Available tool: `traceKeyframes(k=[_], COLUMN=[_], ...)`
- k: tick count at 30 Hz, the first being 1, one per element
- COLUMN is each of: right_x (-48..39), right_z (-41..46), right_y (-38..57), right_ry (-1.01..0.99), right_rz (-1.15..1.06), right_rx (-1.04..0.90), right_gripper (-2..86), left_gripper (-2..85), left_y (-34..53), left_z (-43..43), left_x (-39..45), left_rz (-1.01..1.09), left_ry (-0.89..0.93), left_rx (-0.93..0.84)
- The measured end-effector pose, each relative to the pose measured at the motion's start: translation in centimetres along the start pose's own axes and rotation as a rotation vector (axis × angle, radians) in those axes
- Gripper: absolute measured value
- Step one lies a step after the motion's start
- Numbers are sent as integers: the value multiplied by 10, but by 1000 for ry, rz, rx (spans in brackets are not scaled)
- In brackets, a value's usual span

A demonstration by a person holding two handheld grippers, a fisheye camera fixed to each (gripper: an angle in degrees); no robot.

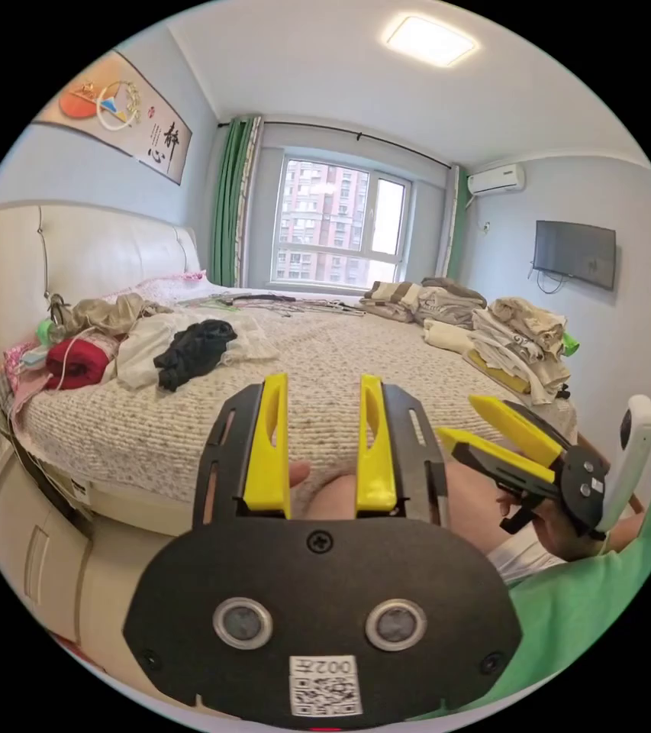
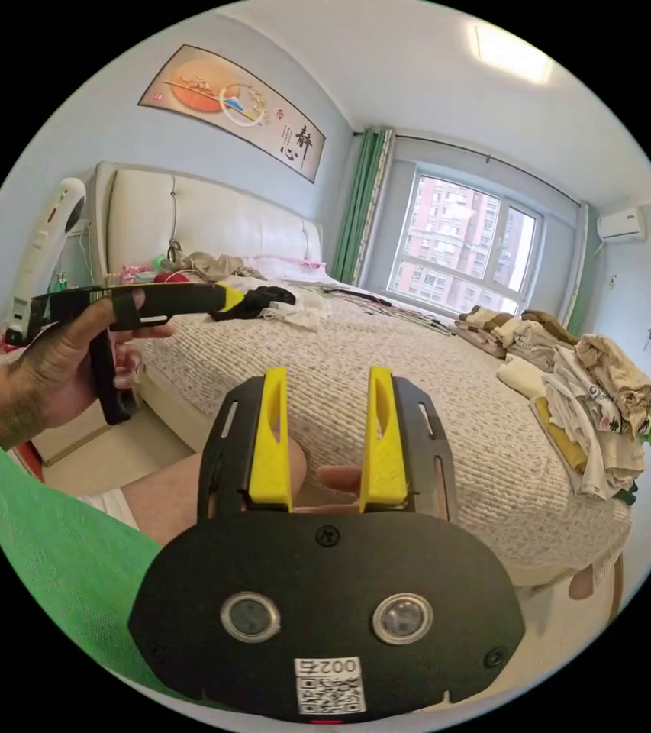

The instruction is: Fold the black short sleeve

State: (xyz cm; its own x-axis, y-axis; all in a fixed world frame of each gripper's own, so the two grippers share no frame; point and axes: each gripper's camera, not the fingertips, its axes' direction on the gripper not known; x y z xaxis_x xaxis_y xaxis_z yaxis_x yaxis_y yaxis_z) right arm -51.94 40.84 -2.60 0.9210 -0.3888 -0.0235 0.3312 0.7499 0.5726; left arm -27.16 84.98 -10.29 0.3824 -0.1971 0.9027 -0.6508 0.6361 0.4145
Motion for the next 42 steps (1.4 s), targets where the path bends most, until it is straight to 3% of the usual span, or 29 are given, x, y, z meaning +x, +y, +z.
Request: traceKeyframes(k=[5, 11, 18, 24, 28, 32, 37, 42], right_x=[-18, -24, -14, -10, -2, 15, 19, 22], right_z=[14, 14, 13, 10, 8, 17, 36, 48], right_y=[-9, -13, -18, -21, -23, -35, -54, -63], right_ry=[-32, 5, 50, 57, 64, 31, -115, -163], right_rz=[-6, -42, -6, -11, 2, 46, 1, -59], right_rx=[-118, -140, -157, -168, -150, -137, -155, -144], right_gripper=[126, 112, 108, 100, 98, 99, 112, 109], left_gripper=[97, 90, 81, 6, -7, -9, -9, -9], left_y=[-6, -58, -139, -135, -153, -139, -97, -73], left_z=[13, 90, 201, 239, 145, 64, 9, -16], left_x=[-4, -64, -187, -237, -157, -85, 11, 49], left_rz=[74, 180, -127, -462, -259, -138, 117, 298], left_ry=[-106, -304, -444, -260, -121, 59, 365, 484], left_rx=[19, -21, -110, -320, -33, 91, -27, -158])
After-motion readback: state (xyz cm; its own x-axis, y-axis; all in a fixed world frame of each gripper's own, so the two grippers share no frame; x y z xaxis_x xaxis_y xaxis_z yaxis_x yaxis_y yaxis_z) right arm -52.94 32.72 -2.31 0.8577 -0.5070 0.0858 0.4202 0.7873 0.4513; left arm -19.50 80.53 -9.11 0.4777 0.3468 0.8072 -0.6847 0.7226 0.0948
